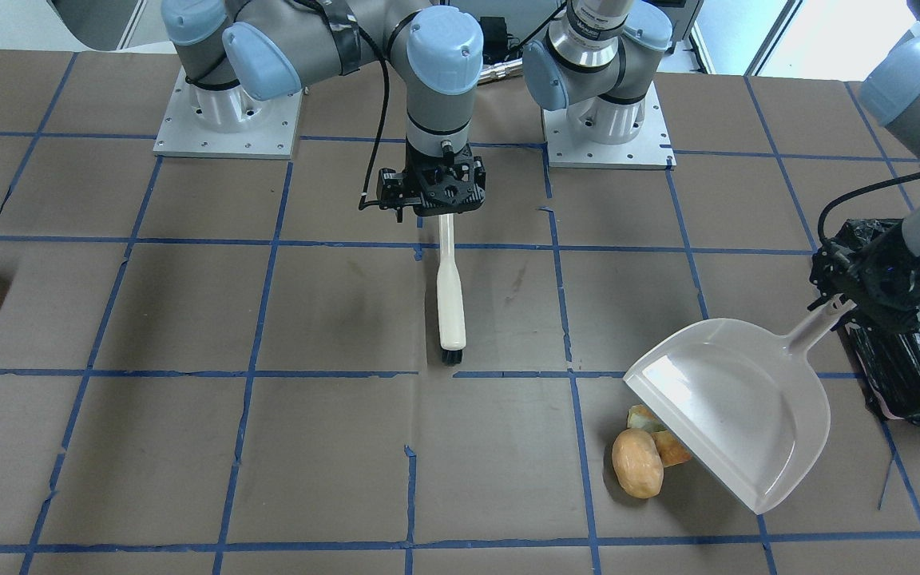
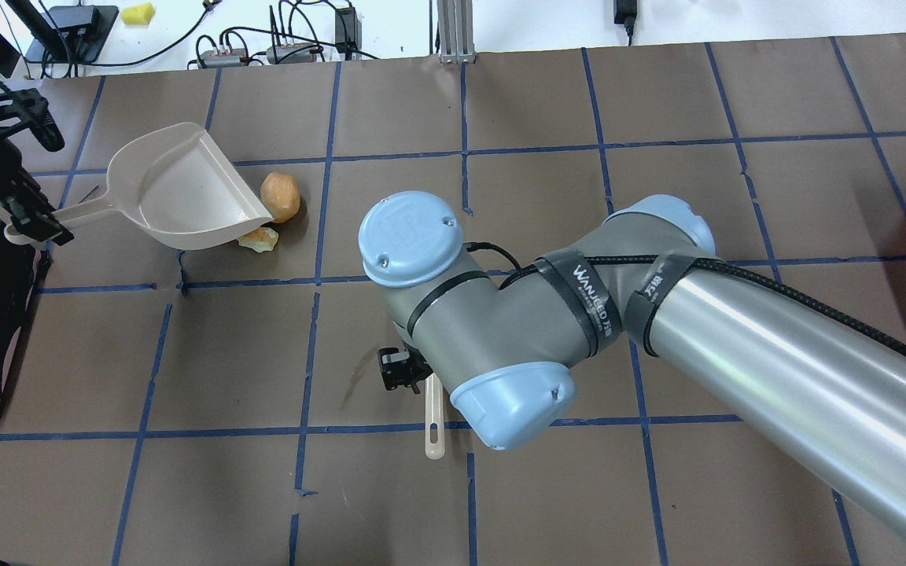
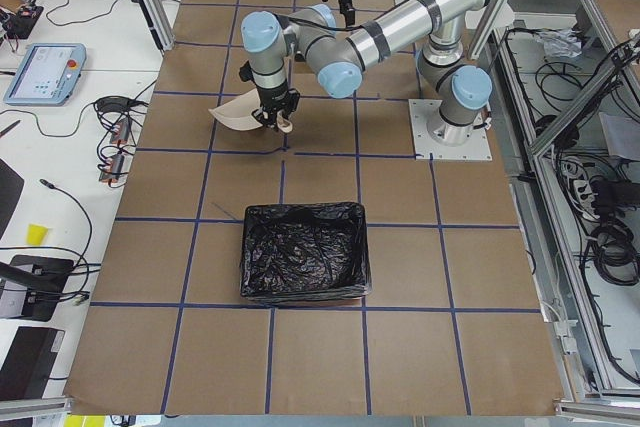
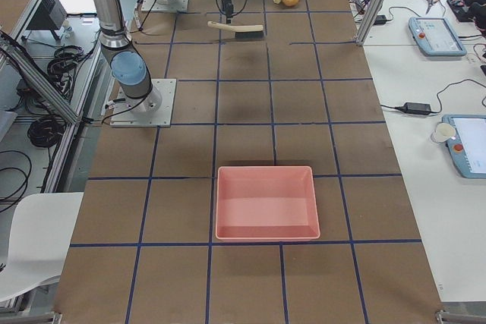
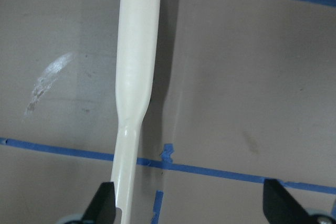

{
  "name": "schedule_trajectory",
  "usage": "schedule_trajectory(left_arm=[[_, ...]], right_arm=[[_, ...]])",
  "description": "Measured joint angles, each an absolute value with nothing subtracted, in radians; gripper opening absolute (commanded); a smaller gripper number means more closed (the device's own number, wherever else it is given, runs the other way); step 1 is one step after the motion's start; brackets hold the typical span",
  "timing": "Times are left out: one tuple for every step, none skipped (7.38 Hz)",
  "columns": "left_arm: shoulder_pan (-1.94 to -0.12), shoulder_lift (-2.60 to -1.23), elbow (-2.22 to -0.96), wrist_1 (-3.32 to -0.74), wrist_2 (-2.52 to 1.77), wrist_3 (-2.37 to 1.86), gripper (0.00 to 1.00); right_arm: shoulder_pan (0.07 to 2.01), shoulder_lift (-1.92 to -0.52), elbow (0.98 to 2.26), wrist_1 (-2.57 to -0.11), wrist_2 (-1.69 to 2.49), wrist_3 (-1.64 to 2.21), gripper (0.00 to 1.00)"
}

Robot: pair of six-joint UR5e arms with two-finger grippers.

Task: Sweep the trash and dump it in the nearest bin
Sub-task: 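Lower the dustpan by the rolls while the right gripper grasps the white brush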

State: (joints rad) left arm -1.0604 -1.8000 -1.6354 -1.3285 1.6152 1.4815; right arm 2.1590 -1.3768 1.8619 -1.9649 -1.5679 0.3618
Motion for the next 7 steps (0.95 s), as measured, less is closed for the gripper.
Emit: schedule_trajectory(left_arm=[[-1.027,-1.825,-1.626,-1.314,1.615,1.590,0.00],[-1.007,-1.861,-1.615,-1.288,1.616,1.669,0.00],[-0.994,-1.892,-1.605,-1.260,1.617,1.722,0.00],[-0.989,-1.913,-1.599,-1.237,1.618,1.762,0.00],[-0.988,-1.930,-1.599,-1.214,1.622,1.795,0.00],[-0.988,-1.951,-1.598,-1.186,1.629,1.821,0.00],[-0.988,-1.964,-1.602,-1.165,1.634,1.844,0.00]], right_arm=[[2.170,-1.357,1.876,-2.000,-1.561,0.367,0.98],[2.182,-1.339,1.892,-2.040,-1.558,0.378,0.95],[2.195,-1.330,1.908,-2.061,-1.558,0.389,0.92],[2.204,-1.326,1.917,-2.066,-1.559,0.397,0.91],[2.209,-1.324,1.922,-2.063,-1.559,0.405,0.91],[2.213,-1.324,1.930,-2.059,-1.550,0.437,0.91],[2.216,-1.324,1.940,-2.060,-1.526,0.493,0.91]])
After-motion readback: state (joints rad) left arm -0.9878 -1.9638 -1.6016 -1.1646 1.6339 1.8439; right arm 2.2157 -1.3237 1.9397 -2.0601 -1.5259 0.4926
